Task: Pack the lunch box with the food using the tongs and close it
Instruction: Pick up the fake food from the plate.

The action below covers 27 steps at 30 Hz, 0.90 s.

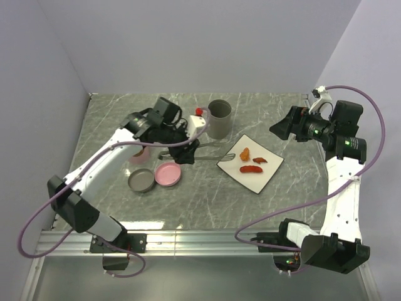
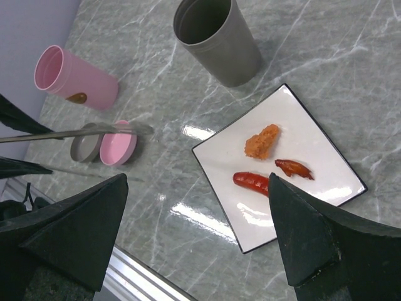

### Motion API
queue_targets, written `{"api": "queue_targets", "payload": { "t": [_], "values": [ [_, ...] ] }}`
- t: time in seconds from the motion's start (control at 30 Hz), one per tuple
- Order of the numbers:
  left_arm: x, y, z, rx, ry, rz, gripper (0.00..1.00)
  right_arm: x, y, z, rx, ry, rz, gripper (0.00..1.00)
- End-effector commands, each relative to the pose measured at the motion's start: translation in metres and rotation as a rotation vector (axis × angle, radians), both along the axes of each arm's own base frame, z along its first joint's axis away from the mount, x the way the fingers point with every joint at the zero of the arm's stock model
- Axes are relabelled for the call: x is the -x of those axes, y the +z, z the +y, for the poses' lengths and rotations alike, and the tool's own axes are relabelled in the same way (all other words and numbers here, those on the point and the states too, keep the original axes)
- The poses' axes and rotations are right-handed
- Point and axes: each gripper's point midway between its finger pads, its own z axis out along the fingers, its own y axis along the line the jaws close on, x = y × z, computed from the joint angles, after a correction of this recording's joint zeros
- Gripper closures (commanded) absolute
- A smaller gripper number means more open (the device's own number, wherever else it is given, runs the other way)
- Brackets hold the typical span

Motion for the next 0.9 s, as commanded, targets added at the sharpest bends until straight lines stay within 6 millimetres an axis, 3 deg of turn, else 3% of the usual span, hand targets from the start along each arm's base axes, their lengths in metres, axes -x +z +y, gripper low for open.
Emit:
{"api": "queue_targets", "payload": {
  "t": [0.0,0.13,0.27,0.33,0.57,0.73,0.87],
  "values": [
    [-0.008,-0.009,-0.032,0.014,-0.055,-0.054,0.42,0.006,0.006,-0.003,0.032,-0.014,-0.041,0.00],
    [-0.004,-0.031,-0.055,-0.044,-0.176,-0.068,0.44,0.011,0.000,-0.005,0.065,-0.021,-0.064,0.00],
    [-0.016,-0.034,-0.080,-0.050,-0.250,-0.122,0.46,0.019,0.003,-0.001,0.065,-0.011,-0.091,0.00],
    [-0.019,-0.048,-0.089,-0.082,-0.284,-0.135,0.47,0.021,0.003,-0.002,0.073,-0.012,-0.091,0.00],
    [-0.031,-0.079,-0.109,-0.154,-0.350,-0.170,0.48,0.026,0.007,0.000,0.075,-0.007,-0.113,0.00],
    [-0.041,-0.083,-0.122,-0.158,-0.364,-0.199,0.49,0.030,0.015,0.001,0.060,-0.007,-0.135,0.00],
    [-0.049,-0.098,-0.131,-0.178,-0.371,-0.182,0.49,0.033,0.023,0.000,0.043,-0.008,-0.156,0.00]
  ]
}}
